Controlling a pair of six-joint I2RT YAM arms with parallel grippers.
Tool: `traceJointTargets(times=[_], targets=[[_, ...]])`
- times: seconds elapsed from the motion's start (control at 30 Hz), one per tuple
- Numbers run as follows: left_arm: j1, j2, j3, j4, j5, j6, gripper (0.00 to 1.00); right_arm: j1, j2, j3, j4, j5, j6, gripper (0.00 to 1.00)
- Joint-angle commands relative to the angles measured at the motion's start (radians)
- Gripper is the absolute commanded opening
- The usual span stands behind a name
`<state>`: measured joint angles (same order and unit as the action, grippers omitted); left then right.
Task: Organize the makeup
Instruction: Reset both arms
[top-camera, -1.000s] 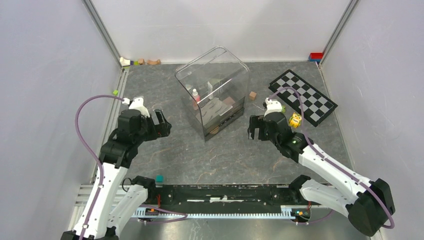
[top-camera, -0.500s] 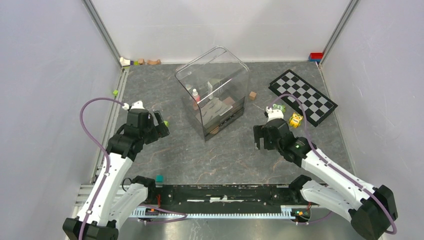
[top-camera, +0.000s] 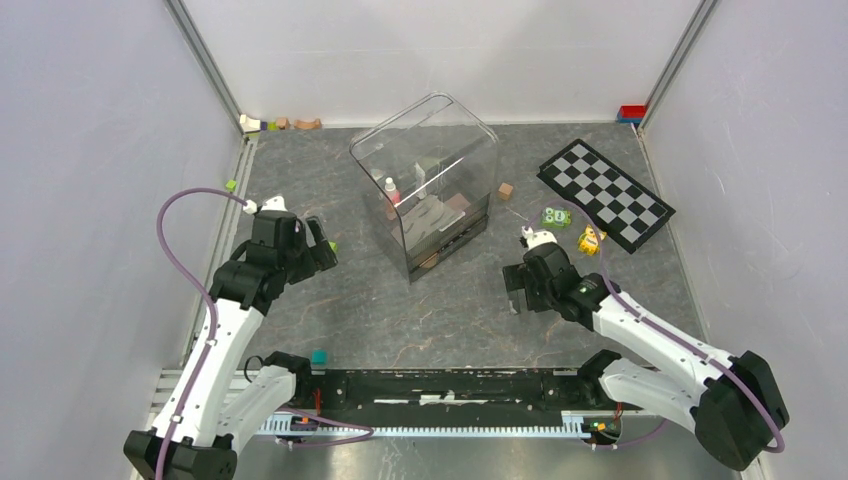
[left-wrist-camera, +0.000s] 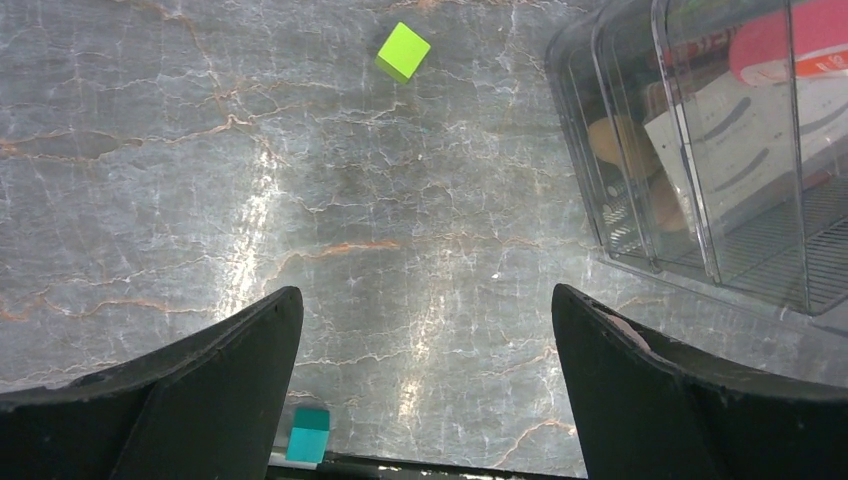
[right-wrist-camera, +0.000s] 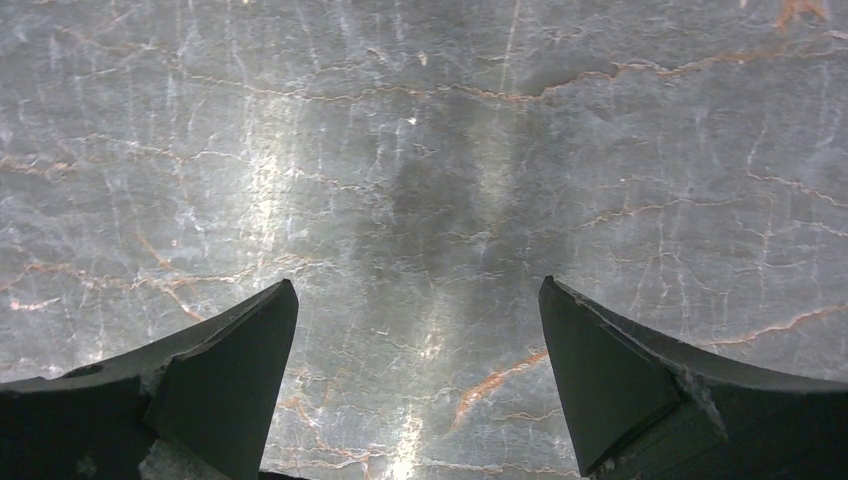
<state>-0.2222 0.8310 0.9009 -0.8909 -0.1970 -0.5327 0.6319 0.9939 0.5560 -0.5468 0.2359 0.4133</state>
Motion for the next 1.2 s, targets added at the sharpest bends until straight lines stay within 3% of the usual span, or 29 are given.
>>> traceJointTargets(times=[0.0,0.27,0.63,0.77,1.03,1.17], targets=[[-0.002,-0.015,0.020,0.014,0.066,0.053,1.00,-0.005,-0.023,0.030,0.034,-0.078,-0.041,0.98],[-0.002,0.001,0.053,0.029,0.129,0.065,1.00,-0.006,-0.079,0.030,0.067,-0.119,-0.090,0.98],[-0.009,0.170,0.096,0.030,0.069,0.026,1.00,-0.006,-0.053,0.095,0.039,-0.130,-0.069,0.98],[-0.009,0.161,0.101,0.034,0.035,0.057,1.00,-0.005,-0.084,0.187,-0.039,-0.005,-0.046,0.98],[-0.008,0.185,0.404,-0.159,0.029,0.126,1.00,-0.006,-0.155,0.505,-0.253,0.248,-0.066,0.98],[-0.008,0.149,0.442,-0.184,0.050,0.134,1.00,-0.005,-0.219,0.533,-0.259,0.348,-0.067,0.98]])
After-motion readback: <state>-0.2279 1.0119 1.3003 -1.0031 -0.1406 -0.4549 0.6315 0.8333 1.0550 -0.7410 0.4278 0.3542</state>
